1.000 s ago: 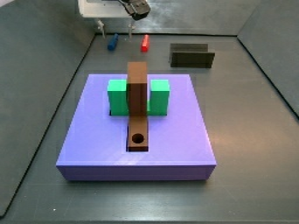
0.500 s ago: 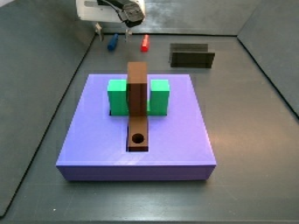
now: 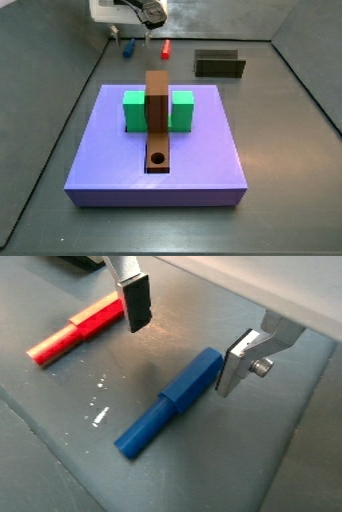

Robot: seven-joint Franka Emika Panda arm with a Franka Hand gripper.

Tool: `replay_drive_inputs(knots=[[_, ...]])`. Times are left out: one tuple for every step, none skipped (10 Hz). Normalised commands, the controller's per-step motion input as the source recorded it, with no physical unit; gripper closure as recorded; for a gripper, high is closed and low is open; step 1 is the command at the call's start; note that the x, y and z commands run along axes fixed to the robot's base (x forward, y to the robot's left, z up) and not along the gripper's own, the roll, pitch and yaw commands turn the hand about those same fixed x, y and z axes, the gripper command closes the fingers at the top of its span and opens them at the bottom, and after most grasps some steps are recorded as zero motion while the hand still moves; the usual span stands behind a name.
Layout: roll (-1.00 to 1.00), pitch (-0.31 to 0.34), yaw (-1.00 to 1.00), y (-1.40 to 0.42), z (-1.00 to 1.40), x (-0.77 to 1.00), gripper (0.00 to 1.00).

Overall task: Pick up the blue object. Move up. Place the blue object on the fixture. Regrasp the blue object. Move to above the board. Insert the blue object.
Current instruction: Pick up the blue object.

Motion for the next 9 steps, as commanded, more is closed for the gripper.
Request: replay_drive_inputs(knots=[[-0.25,-0.183,0.03,-0.07,-0.53,0.17,0.00],[-0.28,-0.189,0.00,-0.19,-0.45,0.07,0.00],[-0.26,-0.167,0.00,-0.18,-0.51,0.00,0.00],[-0.24,-0.149,0.00,-0.08,-0.46,-0.15,0.00],[-0.20,-0.129,0.00,-0.16,-0.44,-0.13,0.00],[-0.20,-0.139,0.00,-0.19,-0.49,-0.07,0.00],[-0.19,-0.179,0.00,-0.14,-0.59,-0.07,0.00],[-0.18,-0.219,0.00,-0.07,-0.59,0.00,0.00],[-0.19,-0.217,0.00,0.00,-0.61,0.00,0.00]])
